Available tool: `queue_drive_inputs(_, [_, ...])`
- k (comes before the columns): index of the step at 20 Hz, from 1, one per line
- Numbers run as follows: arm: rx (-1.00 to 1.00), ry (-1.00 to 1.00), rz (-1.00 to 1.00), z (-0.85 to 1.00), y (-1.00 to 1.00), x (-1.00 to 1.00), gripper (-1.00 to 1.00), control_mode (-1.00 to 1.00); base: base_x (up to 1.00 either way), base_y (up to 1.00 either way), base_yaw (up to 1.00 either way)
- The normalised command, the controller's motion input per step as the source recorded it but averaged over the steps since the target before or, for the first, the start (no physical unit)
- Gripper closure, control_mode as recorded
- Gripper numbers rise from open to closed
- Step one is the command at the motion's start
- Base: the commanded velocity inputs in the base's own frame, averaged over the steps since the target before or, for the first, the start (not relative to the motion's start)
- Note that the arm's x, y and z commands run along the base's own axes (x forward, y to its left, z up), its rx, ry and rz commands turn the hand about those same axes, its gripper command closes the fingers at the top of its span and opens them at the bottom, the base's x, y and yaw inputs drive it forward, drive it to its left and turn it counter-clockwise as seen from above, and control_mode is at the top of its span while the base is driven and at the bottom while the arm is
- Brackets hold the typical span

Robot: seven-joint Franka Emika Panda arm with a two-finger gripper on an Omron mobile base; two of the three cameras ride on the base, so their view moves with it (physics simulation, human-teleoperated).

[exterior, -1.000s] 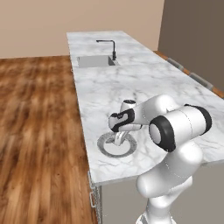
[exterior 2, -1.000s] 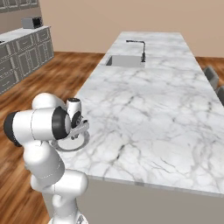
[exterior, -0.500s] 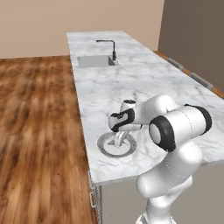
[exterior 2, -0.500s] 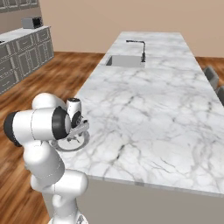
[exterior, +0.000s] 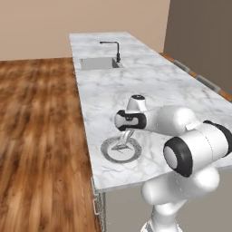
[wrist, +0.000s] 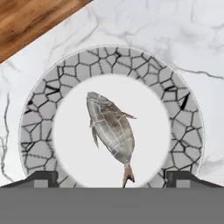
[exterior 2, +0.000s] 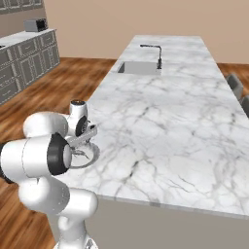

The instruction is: Take the fish from the oven and place it on the plate on the counter.

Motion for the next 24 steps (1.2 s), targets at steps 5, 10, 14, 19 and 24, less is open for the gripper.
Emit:
queue_drive_inputs(5, [0.10,-0.18,-0.08,1.00,-0.12,-0.48,-1.00,-1.00,0.00,0.00,0.00])
queue_drive_inputs(10, [0.05,-0.05,-0.16,1.00,-0.30,-0.91,-1.00,-1.00,0.00,0.00,0.00])
queue_drive_inputs(14, [0.00,0.00,-0.19,1.00,-0.44,-0.96,-1.00,-1.00,0.00,0.00,0.00])
queue_drive_inputs(19, [0.01,0.05,-0.22,0.73,-0.56,-0.99,-1.00,-1.00,0.00,0.00,0.00])
queue_drive_inputs(24, [0.08,0.07,-0.21,0.66,-0.52,-0.96,-1.00,-1.00,0.00,0.00,0.00])
